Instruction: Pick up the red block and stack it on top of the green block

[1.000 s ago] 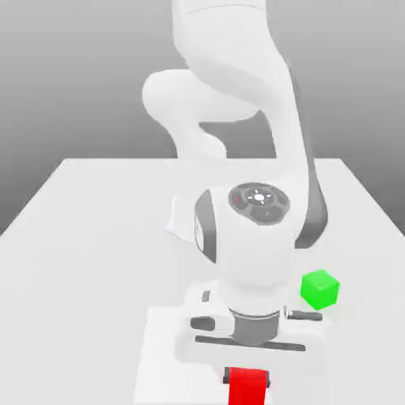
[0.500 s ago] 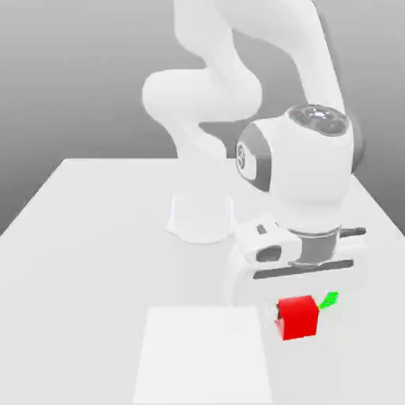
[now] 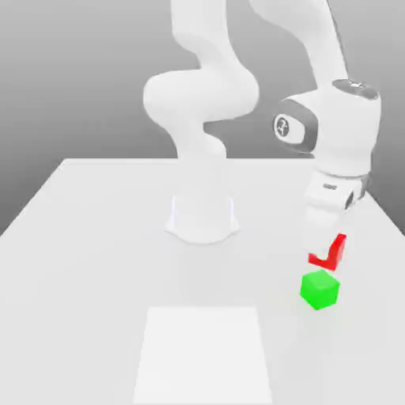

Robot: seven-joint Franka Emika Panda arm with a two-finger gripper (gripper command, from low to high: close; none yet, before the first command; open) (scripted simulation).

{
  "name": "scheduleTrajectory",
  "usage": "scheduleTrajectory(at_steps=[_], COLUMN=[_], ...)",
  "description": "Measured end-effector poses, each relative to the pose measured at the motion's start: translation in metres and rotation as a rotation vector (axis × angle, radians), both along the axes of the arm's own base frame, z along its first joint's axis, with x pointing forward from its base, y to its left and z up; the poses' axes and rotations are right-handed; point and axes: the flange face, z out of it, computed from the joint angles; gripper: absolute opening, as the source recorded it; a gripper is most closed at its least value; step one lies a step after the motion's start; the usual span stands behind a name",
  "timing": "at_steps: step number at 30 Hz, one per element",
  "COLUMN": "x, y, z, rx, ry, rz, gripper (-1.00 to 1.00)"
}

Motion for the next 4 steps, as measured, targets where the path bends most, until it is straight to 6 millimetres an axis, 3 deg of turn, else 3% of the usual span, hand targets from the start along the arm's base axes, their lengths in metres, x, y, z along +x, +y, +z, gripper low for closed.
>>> scheduleTrajectory(at_steps=[1, 2, 4], x=[-0.0006, -0.0014, -0.0014], y=[-0.0003, -0.0005, -0.0005], z=[-0.0090, -0.0155, -0.0155], rx=[0.000, 0.001, 0.001], ry=[0.000, 0.001, 0.001], rz=[0.000, 0.001, 0.001], gripper=[-1.00, 1.00, 1.00])
